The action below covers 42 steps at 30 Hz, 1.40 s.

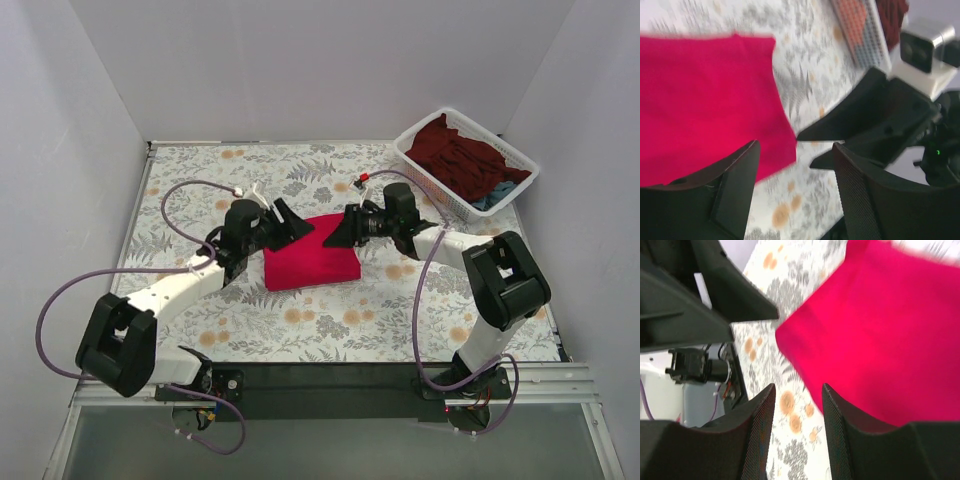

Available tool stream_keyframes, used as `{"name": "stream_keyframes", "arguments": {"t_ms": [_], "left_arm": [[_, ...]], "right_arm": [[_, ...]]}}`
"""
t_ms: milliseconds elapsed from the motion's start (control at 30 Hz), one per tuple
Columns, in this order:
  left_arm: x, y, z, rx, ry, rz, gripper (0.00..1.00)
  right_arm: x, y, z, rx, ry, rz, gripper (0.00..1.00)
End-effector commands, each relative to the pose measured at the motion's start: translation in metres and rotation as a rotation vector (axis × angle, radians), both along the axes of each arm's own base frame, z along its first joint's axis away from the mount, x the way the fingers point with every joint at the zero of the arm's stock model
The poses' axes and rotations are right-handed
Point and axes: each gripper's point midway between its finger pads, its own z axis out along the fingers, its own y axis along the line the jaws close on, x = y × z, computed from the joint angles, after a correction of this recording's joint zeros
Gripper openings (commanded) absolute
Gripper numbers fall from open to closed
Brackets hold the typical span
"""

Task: Fold and stack the t-shirts
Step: Fold the tshirt

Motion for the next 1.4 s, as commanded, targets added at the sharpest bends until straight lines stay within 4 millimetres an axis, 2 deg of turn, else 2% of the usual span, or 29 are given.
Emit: {"name": "stream_keyframes", "arguments": {"t_ms": [0, 67, 100, 133, 167, 233, 267, 333, 400, 433, 533, 633, 667, 767, 800, 833, 933, 1033, 1067, 1133, 1167, 1233, 1267, 1333, 1367], "left_arm": [[-0.049, 0.004, -0.059, 0.008, 0.167, -0.022, 0.52], [-0.058, 0.013, -0.075, 0.013, 0.185, 0.008, 0.44], [-0.057, 0.015, -0.079, 0.005, 0.169, 0.025, 0.37], [-0.064, 0.028, -0.102, 0.038, 0.201, 0.067, 0.34], [-0.066, 0.032, -0.113, 0.051, 0.214, 0.084, 0.32], [-0.075, 0.047, -0.138, 0.063, 0.279, 0.133, 0.24], [-0.079, 0.051, -0.147, 0.062, 0.311, 0.148, 0.21], [-0.088, 0.067, -0.163, 0.059, 0.370, 0.204, 0.17], [-0.095, 0.077, -0.170, 0.063, 0.397, 0.238, 0.17], [-0.095, 0.081, -0.166, 0.055, 0.387, 0.251, 0.17], [-0.100, 0.083, -0.159, 0.061, 0.377, 0.241, 0.19], [-0.093, 0.078, -0.127, 0.027, 0.296, 0.212, 0.31], [-0.094, 0.079, -0.122, 0.036, 0.291, 0.209, 0.33], [-0.083, 0.078, -0.087, 0.013, 0.195, 0.216, 0.38], [-0.085, 0.081, -0.084, 0.028, 0.206, 0.226, 0.38], [-0.083, 0.084, -0.075, 0.023, 0.177, 0.240, 0.38], [-0.084, 0.091, -0.065, 0.030, 0.156, 0.270, 0.39], [-0.084, 0.103, -0.068, 0.059, 0.154, 0.322, 0.38], [-0.086, 0.104, -0.070, 0.065, 0.159, 0.325, 0.38], [-0.088, 0.105, -0.072, 0.068, 0.166, 0.325, 0.38], [-0.090, 0.106, -0.075, 0.074, 0.174, 0.327, 0.38], [-0.092, 0.107, -0.076, 0.075, 0.173, 0.327, 0.38], [-0.094, 0.108, -0.079, 0.080, 0.180, 0.327, 0.38], [-0.093, 0.108, -0.078, 0.079, 0.174, 0.331, 0.38], [-0.093, 0.108, -0.078, 0.080, 0.172, 0.329, 0.39]], "right_arm": [[-0.022, -0.001, -0.021, -0.013, 0.037, 0.031, 0.49], [-0.031, -0.009, -0.045, -0.048, 0.059, 0.032, 0.49], [-0.033, -0.012, -0.059, -0.068, 0.082, 0.029, 0.49], [-0.035, -0.014, -0.069, -0.079, 0.095, 0.030, 0.48], [-0.042, -0.018, -0.090, -0.104, 0.133, 0.036, 0.48], [-0.043, -0.023, -0.107, -0.117, 0.159, 0.032, 0.47], [-0.049, -0.029, -0.124, -0.132, 0.201, 0.030, 0.46], [-0.048, -0.037, -0.134, -0.133, 0.225, 0.015, 0.45], [-0.047, -0.047, -0.140, -0.138, 0.244, -0.009, 0.45], [-0.047, -0.049, -0.139, -0.135, 0.245, -0.014, 0.45], [-0.045, -0.047, -0.117, -0.099, 0.217, -0.010, 0.45], [-0.041, -0.035, -0.078, -0.044, 0.168, 0.000, 0.45], [-0.039, -0.031, -0.061, -0.020, 0.133, 0.004, 0.46], [-0.039, -0.012, -0.024, 0.029, 0.086, 0.027, 0.47], [-0.045, -0.001, -0.016, 0.036, 0.077, 0.049, 0.47], [-0.043, 0.009, -0.003, 0.054, 0.051, 0.062, 0.47], [-0.058, 0.040, 0.005, 0.070, 0.062, 0.117, 0.47], [-0.063, 0.073, 0.003, 0.086, 0.080, 0.148, 0.47], [-0.063, 0.082, -0.012, 0.070, 0.109, 0.153, 0.47], [-0.060, 0.091, -0.024, 0.070, 0.142, 0.136, 0.47], [-0.062, 0.095, -0.046, 0.045, 0.181, 0.137, 0.47], [-0.061, 0.099, -0.065, 0.024, 0.216, 0.125, 0.47], [-0.063, 0.099, -0.088, -0.005, 0.256, 0.118, 0.47], [-0.063, 0.096, -0.110, -0.031, 0.298, 0.089, 0.47], [-0.065, 0.093, -0.128, -0.055, 0.326, 0.079, 0.47]]}}
